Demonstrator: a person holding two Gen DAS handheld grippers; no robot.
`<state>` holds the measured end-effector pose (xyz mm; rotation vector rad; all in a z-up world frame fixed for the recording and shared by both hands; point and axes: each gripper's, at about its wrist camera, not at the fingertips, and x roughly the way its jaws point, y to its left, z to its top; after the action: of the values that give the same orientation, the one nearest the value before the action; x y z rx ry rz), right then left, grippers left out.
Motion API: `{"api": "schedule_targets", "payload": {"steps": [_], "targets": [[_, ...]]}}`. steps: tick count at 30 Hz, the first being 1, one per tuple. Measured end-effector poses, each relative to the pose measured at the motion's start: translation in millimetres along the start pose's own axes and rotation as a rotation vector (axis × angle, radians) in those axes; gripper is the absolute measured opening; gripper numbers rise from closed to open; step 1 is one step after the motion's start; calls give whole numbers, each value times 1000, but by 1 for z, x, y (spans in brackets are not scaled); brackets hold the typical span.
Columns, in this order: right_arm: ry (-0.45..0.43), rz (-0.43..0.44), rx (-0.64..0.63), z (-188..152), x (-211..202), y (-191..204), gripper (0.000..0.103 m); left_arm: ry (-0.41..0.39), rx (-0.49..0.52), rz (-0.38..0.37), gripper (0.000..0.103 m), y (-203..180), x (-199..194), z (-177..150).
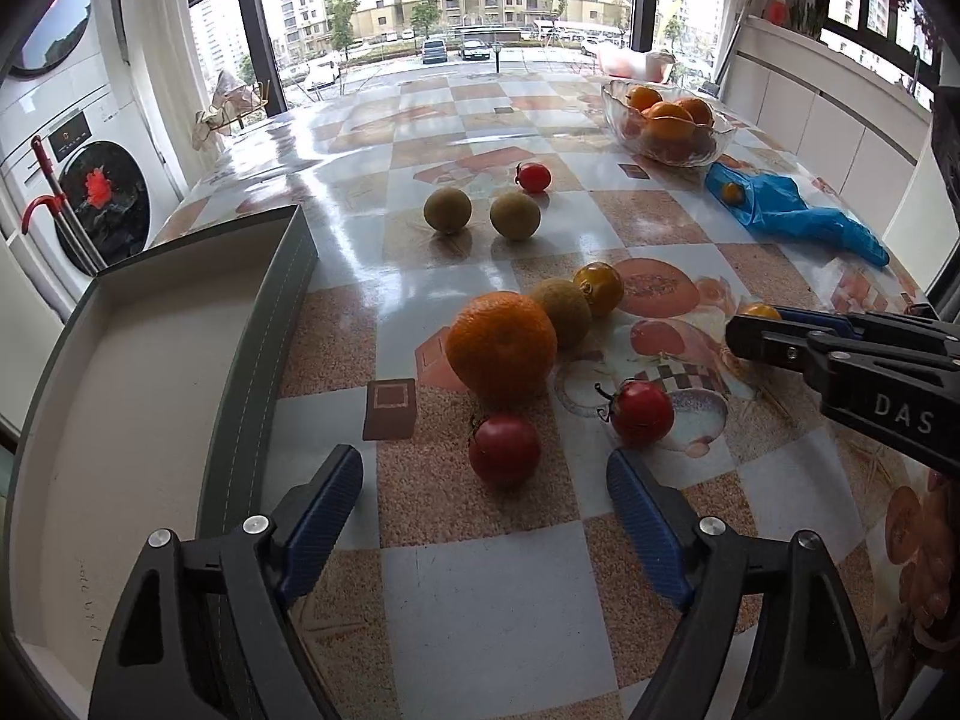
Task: Organize fruits
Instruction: 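Grasp a red tomato with the left tool while the right tool grasps a small orange fruit, then carry both fruits over the grey tray and open both tools to drop them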
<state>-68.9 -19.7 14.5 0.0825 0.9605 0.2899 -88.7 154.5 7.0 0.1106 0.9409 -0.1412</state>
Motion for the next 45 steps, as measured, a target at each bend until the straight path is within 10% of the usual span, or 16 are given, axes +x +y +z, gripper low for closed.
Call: {"api": "schedule_targets", "payload": {"steps": [5,9,26,45], "targets": [[-1,30,90,-25,-20,-22,23,0,-33,-17,65,2,2,6],[3,43,121,-40,-28,-23,23,-12,-40,-27,24,1,0,8],[52,41,79,-76,-55,17,23,-119,-148,-88,24,34,-89,-26],[76,210,-180,-32,-29,189,23,-131,-316,140,24,161,-86,-62]]}}
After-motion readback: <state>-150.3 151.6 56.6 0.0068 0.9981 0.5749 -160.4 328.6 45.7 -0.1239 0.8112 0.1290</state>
